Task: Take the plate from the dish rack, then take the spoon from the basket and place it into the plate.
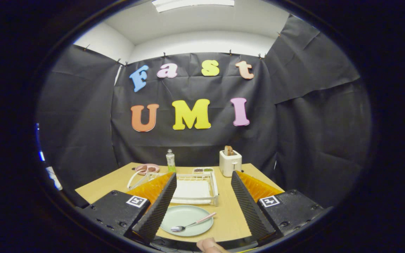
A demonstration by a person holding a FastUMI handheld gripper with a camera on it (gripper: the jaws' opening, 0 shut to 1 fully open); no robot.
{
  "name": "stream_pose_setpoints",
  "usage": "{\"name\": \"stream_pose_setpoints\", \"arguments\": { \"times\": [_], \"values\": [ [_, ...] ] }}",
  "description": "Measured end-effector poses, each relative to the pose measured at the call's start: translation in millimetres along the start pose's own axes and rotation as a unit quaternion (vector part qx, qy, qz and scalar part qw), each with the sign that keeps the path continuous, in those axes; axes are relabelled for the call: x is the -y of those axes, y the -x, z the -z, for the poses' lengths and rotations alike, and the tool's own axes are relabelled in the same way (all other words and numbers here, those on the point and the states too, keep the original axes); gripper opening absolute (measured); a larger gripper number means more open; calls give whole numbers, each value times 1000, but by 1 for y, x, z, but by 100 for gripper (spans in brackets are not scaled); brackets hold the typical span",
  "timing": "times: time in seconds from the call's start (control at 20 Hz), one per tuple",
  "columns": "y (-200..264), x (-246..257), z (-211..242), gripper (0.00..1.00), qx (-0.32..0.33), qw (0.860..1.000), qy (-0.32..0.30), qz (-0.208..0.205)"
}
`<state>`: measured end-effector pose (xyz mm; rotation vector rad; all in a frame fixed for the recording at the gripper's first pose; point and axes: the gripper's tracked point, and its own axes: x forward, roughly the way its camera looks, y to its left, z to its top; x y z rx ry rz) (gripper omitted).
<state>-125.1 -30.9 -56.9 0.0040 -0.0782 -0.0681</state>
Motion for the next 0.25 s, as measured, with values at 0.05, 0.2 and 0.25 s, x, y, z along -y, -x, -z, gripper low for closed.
{"name": "stream_pose_setpoints", "arguments": {
  "times": [0.05, 0.2, 0.25],
  "values": [
    [2, -1, -1, 100, 1, 1000, -3, -1],
    [5, -9, 0, 100, -6, 1000, -3, -9],
    [6, -11, -1, 100, -6, 1000, -3, -11]
  ]
}}
